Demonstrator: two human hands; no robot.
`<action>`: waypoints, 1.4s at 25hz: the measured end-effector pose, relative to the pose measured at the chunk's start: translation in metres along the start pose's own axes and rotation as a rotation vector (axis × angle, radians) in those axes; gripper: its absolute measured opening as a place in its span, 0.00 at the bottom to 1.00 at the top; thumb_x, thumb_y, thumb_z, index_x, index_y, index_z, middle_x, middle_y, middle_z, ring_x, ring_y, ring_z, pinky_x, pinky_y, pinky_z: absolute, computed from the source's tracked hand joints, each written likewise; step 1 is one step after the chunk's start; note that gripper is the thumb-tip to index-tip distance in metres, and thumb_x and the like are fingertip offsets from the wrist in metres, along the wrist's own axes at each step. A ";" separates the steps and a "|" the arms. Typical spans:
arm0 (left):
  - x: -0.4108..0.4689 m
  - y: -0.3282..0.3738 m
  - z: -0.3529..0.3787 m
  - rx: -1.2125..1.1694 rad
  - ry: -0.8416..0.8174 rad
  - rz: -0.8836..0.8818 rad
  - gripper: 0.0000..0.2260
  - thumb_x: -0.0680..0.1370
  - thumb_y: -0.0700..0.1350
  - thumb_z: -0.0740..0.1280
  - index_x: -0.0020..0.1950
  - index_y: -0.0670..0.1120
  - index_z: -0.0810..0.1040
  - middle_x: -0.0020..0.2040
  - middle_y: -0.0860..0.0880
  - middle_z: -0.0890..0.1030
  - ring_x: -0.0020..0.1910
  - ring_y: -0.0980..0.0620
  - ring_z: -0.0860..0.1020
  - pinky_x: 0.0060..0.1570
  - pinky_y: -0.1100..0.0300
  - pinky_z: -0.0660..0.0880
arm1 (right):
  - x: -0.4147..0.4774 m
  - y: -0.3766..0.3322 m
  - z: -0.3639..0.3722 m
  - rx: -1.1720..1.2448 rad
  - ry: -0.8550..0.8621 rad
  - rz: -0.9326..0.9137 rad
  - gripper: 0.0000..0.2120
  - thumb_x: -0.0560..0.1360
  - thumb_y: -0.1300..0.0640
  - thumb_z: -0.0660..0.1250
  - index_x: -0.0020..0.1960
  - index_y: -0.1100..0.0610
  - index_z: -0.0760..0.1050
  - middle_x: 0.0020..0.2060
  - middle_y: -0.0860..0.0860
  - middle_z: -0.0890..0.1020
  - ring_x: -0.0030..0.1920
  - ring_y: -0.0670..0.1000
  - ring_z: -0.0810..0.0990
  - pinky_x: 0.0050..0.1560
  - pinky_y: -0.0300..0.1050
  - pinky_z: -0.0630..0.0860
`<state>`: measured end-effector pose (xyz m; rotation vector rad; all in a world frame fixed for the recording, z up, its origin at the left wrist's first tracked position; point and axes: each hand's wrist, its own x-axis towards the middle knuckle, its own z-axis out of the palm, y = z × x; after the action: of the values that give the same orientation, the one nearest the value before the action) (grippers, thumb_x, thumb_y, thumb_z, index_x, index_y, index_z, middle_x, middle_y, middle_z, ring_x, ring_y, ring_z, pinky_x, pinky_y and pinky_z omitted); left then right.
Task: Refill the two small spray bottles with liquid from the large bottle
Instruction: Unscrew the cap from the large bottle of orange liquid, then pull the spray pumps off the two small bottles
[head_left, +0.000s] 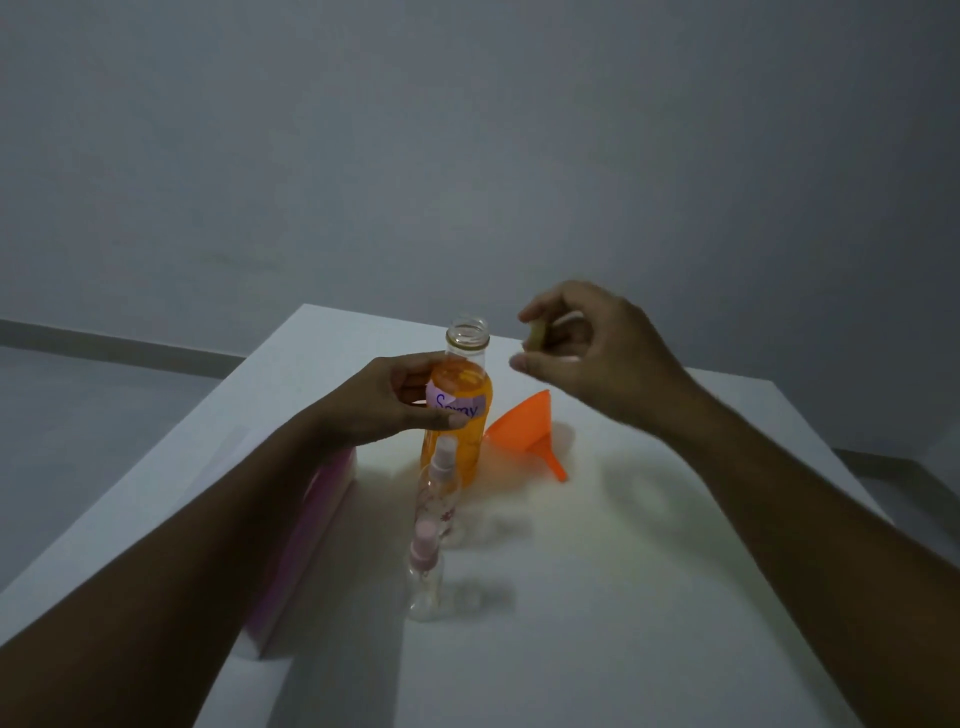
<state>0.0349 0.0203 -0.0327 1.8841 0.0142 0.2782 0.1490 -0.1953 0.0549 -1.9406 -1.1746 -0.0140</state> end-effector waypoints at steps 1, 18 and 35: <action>-0.001 -0.002 -0.001 -0.009 -0.003 -0.013 0.28 0.70 0.36 0.76 0.69 0.46 0.73 0.59 0.49 0.82 0.56 0.52 0.81 0.53 0.59 0.79 | -0.016 0.013 0.007 0.013 0.042 0.055 0.16 0.66 0.58 0.81 0.50 0.53 0.80 0.44 0.48 0.84 0.42 0.47 0.85 0.47 0.44 0.84; -0.011 -0.005 0.002 0.323 0.091 -0.129 0.30 0.69 0.45 0.77 0.69 0.48 0.71 0.59 0.53 0.80 0.55 0.53 0.80 0.53 0.57 0.80 | -0.097 0.097 0.120 -0.203 0.140 0.260 0.16 0.71 0.47 0.76 0.56 0.50 0.80 0.51 0.47 0.85 0.49 0.50 0.82 0.50 0.48 0.83; -0.061 0.064 0.044 0.604 0.184 -0.049 0.19 0.72 0.63 0.65 0.48 0.49 0.81 0.43 0.54 0.83 0.39 0.63 0.80 0.40 0.56 0.78 | -0.190 0.093 0.055 -0.368 -0.301 0.205 0.25 0.84 0.46 0.52 0.80 0.49 0.57 0.80 0.44 0.56 0.80 0.44 0.50 0.79 0.43 0.48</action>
<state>-0.0236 -0.0506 0.0027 2.4439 0.2977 0.4486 0.0898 -0.3155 -0.1181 -2.4471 -1.2221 0.1895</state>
